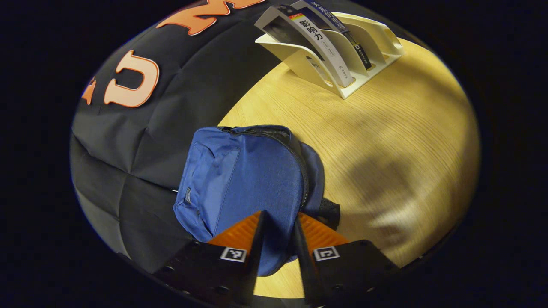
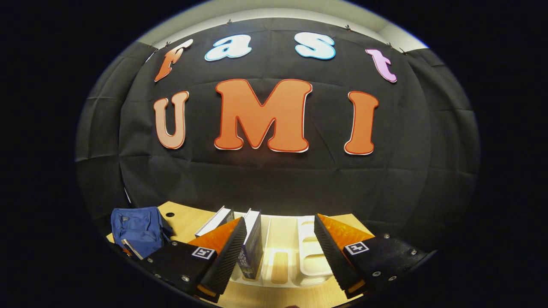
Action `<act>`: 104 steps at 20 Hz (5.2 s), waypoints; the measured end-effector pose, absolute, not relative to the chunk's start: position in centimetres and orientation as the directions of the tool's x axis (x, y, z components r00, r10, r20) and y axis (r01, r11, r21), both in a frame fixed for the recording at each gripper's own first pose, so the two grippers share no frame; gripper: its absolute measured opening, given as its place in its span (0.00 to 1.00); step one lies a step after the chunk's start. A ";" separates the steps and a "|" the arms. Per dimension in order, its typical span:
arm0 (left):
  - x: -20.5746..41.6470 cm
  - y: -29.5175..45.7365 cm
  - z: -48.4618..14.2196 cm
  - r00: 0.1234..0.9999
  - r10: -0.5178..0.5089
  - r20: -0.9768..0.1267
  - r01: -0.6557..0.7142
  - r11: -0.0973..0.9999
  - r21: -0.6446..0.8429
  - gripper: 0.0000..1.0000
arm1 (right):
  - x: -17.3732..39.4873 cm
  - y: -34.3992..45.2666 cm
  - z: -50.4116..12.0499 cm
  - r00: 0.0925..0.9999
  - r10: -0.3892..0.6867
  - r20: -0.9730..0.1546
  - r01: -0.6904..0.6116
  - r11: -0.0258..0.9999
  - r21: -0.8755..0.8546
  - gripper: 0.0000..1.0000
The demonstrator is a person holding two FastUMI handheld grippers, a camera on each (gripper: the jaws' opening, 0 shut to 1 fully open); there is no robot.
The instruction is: Open the schoolbag, grab two books from the bookshelf and put them into the schoolbag.
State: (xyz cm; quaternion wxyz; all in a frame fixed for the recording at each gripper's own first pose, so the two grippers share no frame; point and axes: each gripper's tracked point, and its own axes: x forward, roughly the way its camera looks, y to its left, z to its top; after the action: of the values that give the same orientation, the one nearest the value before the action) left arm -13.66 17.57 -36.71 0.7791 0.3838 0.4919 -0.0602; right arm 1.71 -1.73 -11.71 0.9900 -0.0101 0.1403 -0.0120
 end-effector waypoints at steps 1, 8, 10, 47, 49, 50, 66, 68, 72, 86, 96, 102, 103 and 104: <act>-13.7 17.4 -36.6 0.496 0.269 -0.825 0.487 0.701 0.521 0.36 | 1.7 -0.9 -11.5 0.959 0.002 -0.282 -0.004 1.000 -0.005 0.94; -12.2 17.5 -34.0 0.481 0.203 -0.853 0.467 0.764 0.445 0.10 | 2.9 5.1 -11.7 0.928 0.150 -0.340 -0.147 0.988 0.035 0.94; -11.5 17.9 -32.9 0.471 0.182 -0.863 0.458 0.786 0.416 0.07 | 3.2 7.2 -12.5 0.899 0.198 -0.390 -0.187 0.980 0.066 0.94; -0.8 27.0 -25.2 0.523 -0.082 -0.848 0.226 0.973 0.045 0.06 | 9.3 12.8 -28.6 0.240 0.004 -0.971 -0.021 1.000 -0.002 0.40; -0.6 27.0 -25.2 0.523 -0.085 -0.848 0.233 0.971 0.046 0.06 | 9.1 12.4 -27.3 0.263 0.002 -0.965 -0.007 1.000 0.000 0.39; -0.6 27.0 -25.0 0.526 -0.086 -0.846 0.236 0.971 0.048 0.06 | 9.0 12.2 -26.5 0.280 0.007 -0.960 0.003 1.000 0.008 0.39; -0.4 26.8 -24.4 0.514 -0.049 -0.856 0.268 0.958 0.106 0.06 | 4.9 11.2 -11.9 0.575 0.170 -0.801 0.091 0.959 0.268 0.38; -0.2 27.0 -24.5 0.511 -0.044 -0.858 0.274 0.955 0.114 0.06 | 4.6 10.5 -10.8 0.597 0.187 -0.780 0.114 0.943 0.313 0.37; 0.1 27.1 -24.6 0.507 -0.032 -0.862 0.263 0.958 0.119 0.06 | 4.2 11.1 -9.5 0.630 0.288 -0.722 0.177 0.851 0.494 0.37; 1.3 27.6 -23.4 0.450 -0.021 -0.893 0.093 0.995 0.023 0.07 | -0.8 20.7 -17.1 0.730 0.413 -0.545 0.326 0.490 0.808 0.36; 5.8 28.5 -18.1 0.490 0.025 -0.871 0.135 0.985 0.104 0.01 | 0.4 26.1 -20.9 0.781 0.373 -0.502 0.324 0.445 0.835 0.36; 5.0 27.3 -18.5 0.460 0.002 -0.888 0.124 0.990 0.066 0.01 | 2.2 29.1 -24.3 0.798 0.335 -0.502 0.356 0.410 0.840 0.36; 5.0 27.1 -18.7 0.455 -0.003 -0.891 0.122 0.991 0.059 0.01 | 2.4 29.9 -25.0 0.793 0.340 -0.506 0.365 0.400 0.841 0.36; 4.8 26.9 -18.8 0.450 -0.009 -0.893 0.124 0.991 0.052 0.01 | 2.6 30.7 -25.4 0.791 0.345 -0.506 0.370 0.390 0.843 0.36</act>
State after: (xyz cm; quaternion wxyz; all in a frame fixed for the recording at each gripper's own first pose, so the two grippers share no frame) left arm 4.79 26.91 -18.81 0.8496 0.0549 0.5232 -0.0393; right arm 2.62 30.72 -25.43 0.7683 0.5523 0.3235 -0.0082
